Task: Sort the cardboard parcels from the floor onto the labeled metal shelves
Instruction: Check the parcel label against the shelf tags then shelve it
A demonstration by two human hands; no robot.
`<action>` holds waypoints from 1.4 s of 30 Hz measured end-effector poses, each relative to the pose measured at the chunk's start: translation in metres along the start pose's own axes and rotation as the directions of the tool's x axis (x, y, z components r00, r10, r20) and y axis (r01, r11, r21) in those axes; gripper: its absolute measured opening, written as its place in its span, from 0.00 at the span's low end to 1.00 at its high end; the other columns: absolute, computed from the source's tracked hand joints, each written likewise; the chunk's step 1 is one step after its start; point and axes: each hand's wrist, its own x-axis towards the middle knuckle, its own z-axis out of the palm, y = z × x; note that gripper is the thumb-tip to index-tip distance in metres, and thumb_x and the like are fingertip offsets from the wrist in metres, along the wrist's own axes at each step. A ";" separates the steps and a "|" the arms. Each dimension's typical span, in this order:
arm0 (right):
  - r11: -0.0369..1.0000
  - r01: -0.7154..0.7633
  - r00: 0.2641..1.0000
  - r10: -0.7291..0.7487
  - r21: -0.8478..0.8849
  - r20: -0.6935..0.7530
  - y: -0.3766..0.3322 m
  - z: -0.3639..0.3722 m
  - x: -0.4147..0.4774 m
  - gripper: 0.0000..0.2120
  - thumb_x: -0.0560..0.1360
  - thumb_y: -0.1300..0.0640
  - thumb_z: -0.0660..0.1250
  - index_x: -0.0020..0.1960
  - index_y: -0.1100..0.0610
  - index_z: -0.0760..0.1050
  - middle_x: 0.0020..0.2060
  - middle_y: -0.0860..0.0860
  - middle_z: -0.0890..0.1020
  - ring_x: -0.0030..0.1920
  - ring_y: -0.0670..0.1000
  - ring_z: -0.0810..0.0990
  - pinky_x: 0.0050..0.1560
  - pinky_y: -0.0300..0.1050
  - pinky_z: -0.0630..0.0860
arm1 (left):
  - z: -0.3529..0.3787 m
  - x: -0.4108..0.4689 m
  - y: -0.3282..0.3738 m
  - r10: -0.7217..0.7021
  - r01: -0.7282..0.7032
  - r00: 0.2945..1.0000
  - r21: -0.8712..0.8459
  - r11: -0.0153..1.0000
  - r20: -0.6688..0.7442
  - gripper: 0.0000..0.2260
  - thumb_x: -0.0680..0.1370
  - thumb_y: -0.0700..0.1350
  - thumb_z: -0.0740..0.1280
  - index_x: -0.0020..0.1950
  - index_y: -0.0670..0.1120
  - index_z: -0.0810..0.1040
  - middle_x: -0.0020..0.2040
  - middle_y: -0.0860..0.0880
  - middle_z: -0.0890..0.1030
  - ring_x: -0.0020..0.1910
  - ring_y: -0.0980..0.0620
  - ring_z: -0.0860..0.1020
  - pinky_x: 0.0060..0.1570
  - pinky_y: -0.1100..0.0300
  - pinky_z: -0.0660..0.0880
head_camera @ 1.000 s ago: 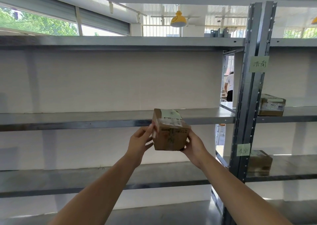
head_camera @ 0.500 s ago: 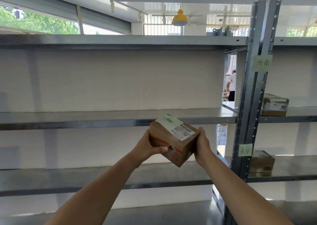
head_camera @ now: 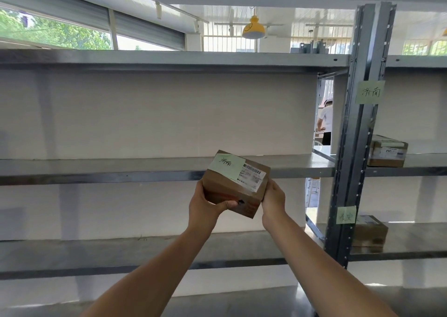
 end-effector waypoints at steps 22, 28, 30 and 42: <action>0.995 -0.022 0.928 0.055 -0.093 0.368 0.029 0.051 -0.020 0.15 0.83 0.46 0.57 0.56 0.48 0.81 0.51 0.48 0.86 0.54 0.49 0.82 0.52 0.43 0.77 | -0.096 0.013 -0.025 -0.254 0.238 0.967 -0.416 0.878 0.017 0.12 0.84 0.43 0.61 0.67 0.46 0.75 0.63 0.42 0.80 0.64 0.44 0.77 0.68 0.48 0.73; 0.992 -0.053 0.860 0.103 -0.112 0.500 0.051 0.104 -0.035 0.15 0.83 0.45 0.58 0.54 0.48 0.82 0.47 0.45 0.88 0.54 0.48 0.83 0.52 0.42 0.76 | -0.157 0.013 -0.031 -0.225 0.186 0.973 -0.403 0.896 -0.051 0.16 0.85 0.40 0.57 0.71 0.48 0.77 0.64 0.48 0.83 0.66 0.47 0.77 0.70 0.48 0.71; 0.991 -0.071 0.834 0.120 -0.111 0.538 0.059 0.125 -0.044 0.15 0.83 0.45 0.58 0.54 0.48 0.82 0.47 0.45 0.87 0.54 0.48 0.83 0.53 0.42 0.76 | -0.180 0.010 -0.032 -0.227 0.176 0.970 -0.378 0.909 -0.093 0.16 0.85 0.40 0.57 0.70 0.48 0.77 0.63 0.49 0.83 0.66 0.47 0.77 0.71 0.48 0.71; 0.975 -0.102 0.652 0.215 -0.197 0.727 0.116 0.262 -0.123 0.18 0.81 0.40 0.59 0.53 0.47 0.85 0.49 0.46 0.87 0.57 0.50 0.82 0.70 0.54 0.70 | -0.339 -0.032 -0.045 -0.285 0.168 0.864 -0.297 0.940 -0.415 0.15 0.83 0.40 0.61 0.65 0.51 0.81 0.63 0.45 0.82 0.64 0.44 0.78 0.67 0.46 0.75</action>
